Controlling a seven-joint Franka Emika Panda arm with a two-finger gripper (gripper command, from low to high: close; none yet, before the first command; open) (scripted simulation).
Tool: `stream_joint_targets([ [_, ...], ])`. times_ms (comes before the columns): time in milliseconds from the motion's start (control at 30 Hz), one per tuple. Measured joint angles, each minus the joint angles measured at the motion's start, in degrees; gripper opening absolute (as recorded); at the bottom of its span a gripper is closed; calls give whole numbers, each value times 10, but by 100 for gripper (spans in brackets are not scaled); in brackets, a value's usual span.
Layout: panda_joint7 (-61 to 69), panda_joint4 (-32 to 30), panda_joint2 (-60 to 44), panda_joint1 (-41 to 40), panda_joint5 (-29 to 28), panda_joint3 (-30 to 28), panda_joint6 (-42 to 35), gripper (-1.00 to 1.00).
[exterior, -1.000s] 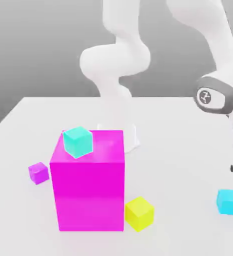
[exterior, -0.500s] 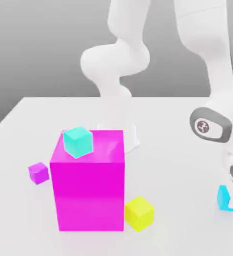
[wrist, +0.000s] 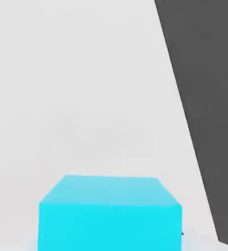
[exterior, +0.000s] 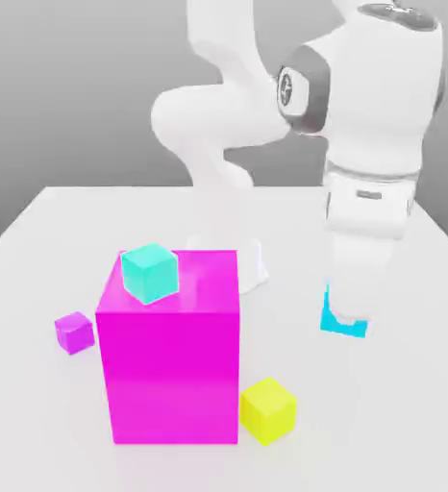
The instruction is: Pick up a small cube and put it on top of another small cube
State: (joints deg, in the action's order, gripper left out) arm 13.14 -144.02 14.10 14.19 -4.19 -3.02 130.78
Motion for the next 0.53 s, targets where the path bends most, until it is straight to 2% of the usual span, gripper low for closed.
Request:
stream_joint_targets([
  [267,107,1,147,-95,-34,-105,-152,-100],
  [400,121,-46,134,-107,-42,-126,-92,-100],
  [433,122,-58,127,-108,-42,-129,-73,100],
  [533,122,-58,127,-108,-42,-129,-73,100],
])
